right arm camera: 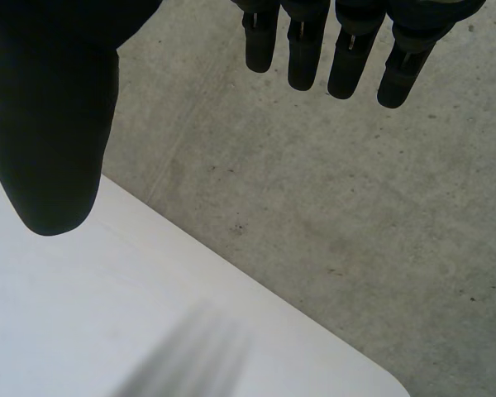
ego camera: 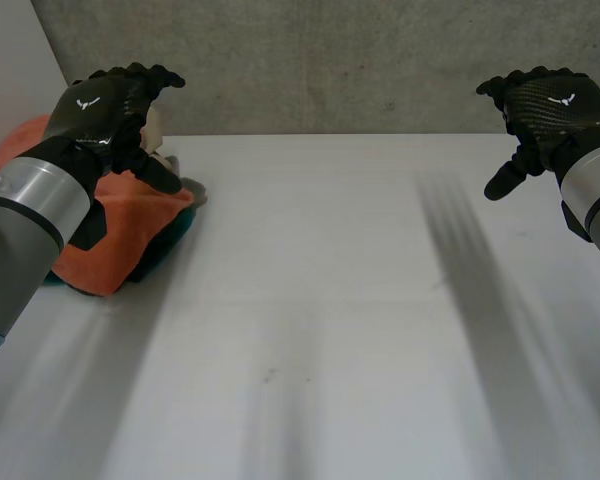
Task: Fold the laundry.
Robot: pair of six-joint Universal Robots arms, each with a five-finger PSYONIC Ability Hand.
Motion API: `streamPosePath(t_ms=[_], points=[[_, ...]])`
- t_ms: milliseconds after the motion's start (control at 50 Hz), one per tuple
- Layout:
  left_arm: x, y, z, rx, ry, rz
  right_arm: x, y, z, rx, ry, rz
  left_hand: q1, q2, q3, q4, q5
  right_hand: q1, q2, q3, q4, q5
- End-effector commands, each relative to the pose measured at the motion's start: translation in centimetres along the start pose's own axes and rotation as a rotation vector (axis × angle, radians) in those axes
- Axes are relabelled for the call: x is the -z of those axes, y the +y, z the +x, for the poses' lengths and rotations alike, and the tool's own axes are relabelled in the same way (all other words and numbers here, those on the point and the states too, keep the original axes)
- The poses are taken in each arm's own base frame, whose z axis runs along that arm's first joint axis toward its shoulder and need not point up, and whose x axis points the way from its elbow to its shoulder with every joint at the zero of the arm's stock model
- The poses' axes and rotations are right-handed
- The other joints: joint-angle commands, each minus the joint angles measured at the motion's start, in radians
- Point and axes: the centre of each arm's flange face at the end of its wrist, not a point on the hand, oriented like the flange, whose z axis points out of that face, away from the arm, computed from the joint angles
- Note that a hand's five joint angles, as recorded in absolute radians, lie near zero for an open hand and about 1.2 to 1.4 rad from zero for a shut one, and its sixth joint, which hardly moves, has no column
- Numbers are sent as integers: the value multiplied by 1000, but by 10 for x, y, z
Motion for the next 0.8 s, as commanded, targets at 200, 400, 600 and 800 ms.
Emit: streamPosePath(t_ms=[200, 400, 600, 800], points=[[2, -17, -1, -15, 3, 52, 0, 0, -1, 0, 4, -1, -104, -132, -130, -128, -119, -94, -96, -104, -101, -96], [-15, 4, -36, -223, -89, -21, 3, 1, -6, 1, -13, -5, 34, 6, 8, 10, 19, -94, -96, -104, -101, -96], [-48, 100, -128, -471, -228, -292, 3, 3, -6, 3, -19, -10, -45, -74, -72, -69, -60, -94, -96, -104, -101, -96], [-63, 117, -146, -469, -253, -238, 5, 5, -20, 13, -59, -17, 1111, 1082, 1084, 1087, 1096, -94, -96, -104, -101, -96]])
